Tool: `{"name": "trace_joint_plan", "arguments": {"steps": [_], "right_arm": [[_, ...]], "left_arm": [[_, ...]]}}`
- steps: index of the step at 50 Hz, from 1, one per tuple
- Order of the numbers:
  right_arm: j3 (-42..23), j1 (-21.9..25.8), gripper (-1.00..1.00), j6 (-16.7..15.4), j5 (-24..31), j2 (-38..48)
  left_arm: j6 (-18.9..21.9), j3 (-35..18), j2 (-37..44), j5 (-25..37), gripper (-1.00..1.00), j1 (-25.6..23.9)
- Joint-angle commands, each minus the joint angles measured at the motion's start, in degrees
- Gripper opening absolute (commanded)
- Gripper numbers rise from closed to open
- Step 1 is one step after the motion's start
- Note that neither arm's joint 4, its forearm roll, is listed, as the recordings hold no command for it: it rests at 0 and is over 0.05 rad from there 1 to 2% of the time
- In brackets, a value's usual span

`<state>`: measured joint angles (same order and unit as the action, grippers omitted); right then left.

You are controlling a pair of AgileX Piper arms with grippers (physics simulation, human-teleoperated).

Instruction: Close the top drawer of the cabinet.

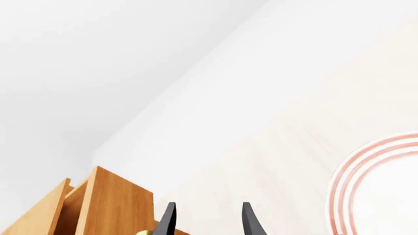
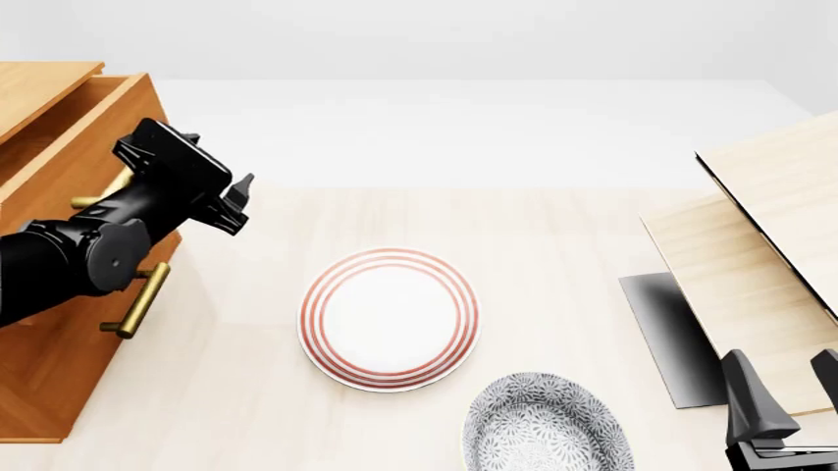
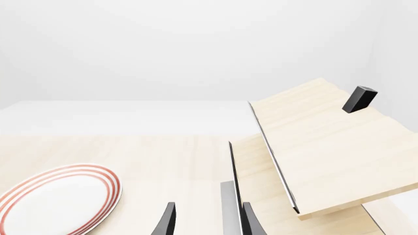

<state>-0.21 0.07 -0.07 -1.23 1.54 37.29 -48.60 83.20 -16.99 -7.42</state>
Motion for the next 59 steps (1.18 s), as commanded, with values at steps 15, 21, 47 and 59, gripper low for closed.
{"name": "trace_joint_plan", "arguments": {"steps": [15,21,47,59], "right_arm": [[0.0,0.0,1.00,0.0,-0.1,0.1],[0.0,0.0,1.00,0.0,-0.1,0.1],[0.0,0.0,1.00,0.0,-0.1,0.1],[-0.1,0.0,1.00,0.0,0.0,0.1]], "left_arm": [[3.5,1.9,-2.2,1.1,1.00,9.0],[5.2,2.7,-1.9,0.9,1.00,11.9],[3.6,3.2,-5.7,2.0,1.00,16.7],[-18.0,22.3,-36.0,3.0,1.00,-8.7]]}}
